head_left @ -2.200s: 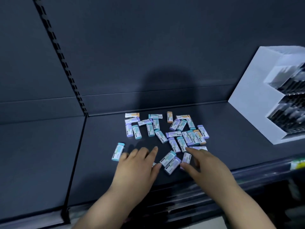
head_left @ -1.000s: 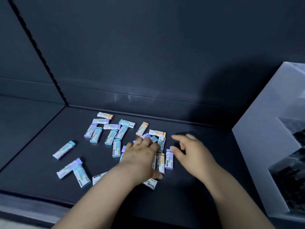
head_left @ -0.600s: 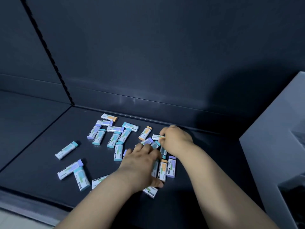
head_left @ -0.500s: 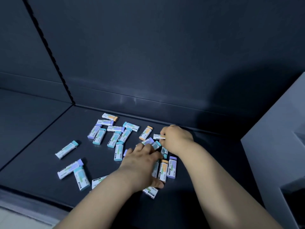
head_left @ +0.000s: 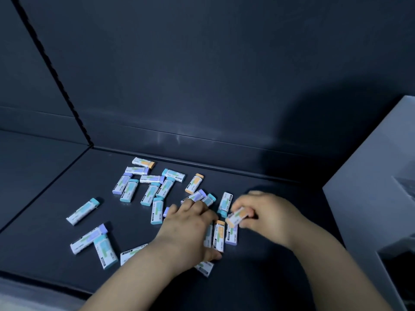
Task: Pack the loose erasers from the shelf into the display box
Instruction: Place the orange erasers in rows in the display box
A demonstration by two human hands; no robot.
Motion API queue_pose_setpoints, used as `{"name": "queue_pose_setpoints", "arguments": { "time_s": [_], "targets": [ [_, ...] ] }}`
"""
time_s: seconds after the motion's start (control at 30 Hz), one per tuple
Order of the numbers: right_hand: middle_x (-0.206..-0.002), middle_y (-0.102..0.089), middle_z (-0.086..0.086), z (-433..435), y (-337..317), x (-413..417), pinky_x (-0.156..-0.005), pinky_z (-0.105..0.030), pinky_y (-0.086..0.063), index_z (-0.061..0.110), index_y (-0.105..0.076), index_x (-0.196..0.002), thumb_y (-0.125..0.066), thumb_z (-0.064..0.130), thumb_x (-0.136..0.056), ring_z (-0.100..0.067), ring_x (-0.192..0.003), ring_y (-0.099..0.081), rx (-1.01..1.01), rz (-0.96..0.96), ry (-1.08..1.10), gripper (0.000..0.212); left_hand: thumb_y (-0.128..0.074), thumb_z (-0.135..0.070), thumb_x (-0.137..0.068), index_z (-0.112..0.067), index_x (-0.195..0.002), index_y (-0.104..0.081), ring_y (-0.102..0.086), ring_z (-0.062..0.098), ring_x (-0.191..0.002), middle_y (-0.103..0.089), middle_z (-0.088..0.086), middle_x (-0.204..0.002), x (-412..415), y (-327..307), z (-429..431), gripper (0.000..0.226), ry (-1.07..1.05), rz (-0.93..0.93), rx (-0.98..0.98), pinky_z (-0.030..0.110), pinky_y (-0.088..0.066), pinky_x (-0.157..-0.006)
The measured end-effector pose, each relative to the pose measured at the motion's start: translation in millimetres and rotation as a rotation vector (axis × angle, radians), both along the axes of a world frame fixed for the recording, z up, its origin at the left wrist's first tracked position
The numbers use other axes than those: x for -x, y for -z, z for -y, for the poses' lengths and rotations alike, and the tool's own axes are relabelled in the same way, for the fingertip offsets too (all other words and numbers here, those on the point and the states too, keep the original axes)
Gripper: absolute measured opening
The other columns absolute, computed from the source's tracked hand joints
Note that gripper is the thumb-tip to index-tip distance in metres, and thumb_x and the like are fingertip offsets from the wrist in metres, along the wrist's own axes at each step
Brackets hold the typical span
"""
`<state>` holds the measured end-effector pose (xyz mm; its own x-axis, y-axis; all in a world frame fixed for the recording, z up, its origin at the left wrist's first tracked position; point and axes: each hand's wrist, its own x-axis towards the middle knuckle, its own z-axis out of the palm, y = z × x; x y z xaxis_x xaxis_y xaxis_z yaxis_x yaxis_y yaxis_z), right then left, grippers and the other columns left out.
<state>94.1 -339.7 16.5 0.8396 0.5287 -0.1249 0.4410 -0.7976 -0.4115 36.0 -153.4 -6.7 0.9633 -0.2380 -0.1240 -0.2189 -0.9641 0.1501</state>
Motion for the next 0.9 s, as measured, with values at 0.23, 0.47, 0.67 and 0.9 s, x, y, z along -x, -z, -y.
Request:
{"name": "queue_pose_setpoints", "arguments": {
  "time_s": [0.23, 0.47, 0.67, 0.9],
  "targets": [
    [-0.092, -0.043, 0.020, -7.0, 17.8, 21.5, -0.083, -0.027, -0.046, 0.036, -0.060, -0.118, -0.055, 0.011, -0.085, 0.000, -0.084, -0.048, -0.148, 0.025, 0.037, 0.042, -0.059, -0.067, -0.071, -0.039, -0.137, -0.031, -0.021, 0.013, -0.129, -0.030, -0.012, -0.136, 1.6, 0.5, -1.3, 0.076, 0.016, -0.002, 0.008, 0.033, -0.020, -0.105],
    [-0.110, -0.039, 0.012, -13.5, 19.1, 37.1, -0.078, -0.024, -0.041, 0.031, -0.047, -0.119, -0.067, 0.068, -0.061, -0.007, -0.107, -0.046, 0.086, -0.012, 0.200, 0.071, -0.059, -0.067, -0.070, -0.041, -0.138, -0.030, -0.020, 0.012, -0.128, -0.029, -0.013, -0.136, -0.6, 2.4, -3.6, 0.078, 0.051, 0.000, 0.022, 0.032, -0.019, -0.104],
    [-0.109, -0.039, 0.013, -13.8, 19.7, 41.3, -0.084, -0.024, -0.044, 0.038, -0.046, -0.119, -0.069, 0.054, -0.067, -0.007, -0.105, -0.047, -0.020, 0.013, 0.198, 0.059, -0.060, -0.067, -0.070, -0.039, -0.135, -0.034, -0.022, 0.010, -0.126, -0.031, -0.015, -0.134, 1.2, 3.7, -5.6, 0.075, 0.069, 0.042, 0.036, 0.030, -0.020, -0.102],
    [-0.102, -0.037, 0.019, -6.1, 11.9, 49.3, -0.084, -0.023, -0.044, 0.046, -0.040, -0.125, -0.071, 0.041, -0.071, -0.001, -0.096, -0.047, -0.138, 0.027, 0.197, 0.063, -0.060, -0.064, -0.072, -0.044, -0.135, -0.031, -0.027, 0.007, -0.124, -0.036, -0.020, -0.130, 3.2, -9.5, -14.1, 0.072, 0.062, 0.172, 0.135, 0.028, -0.022, -0.099]
  ]
}}
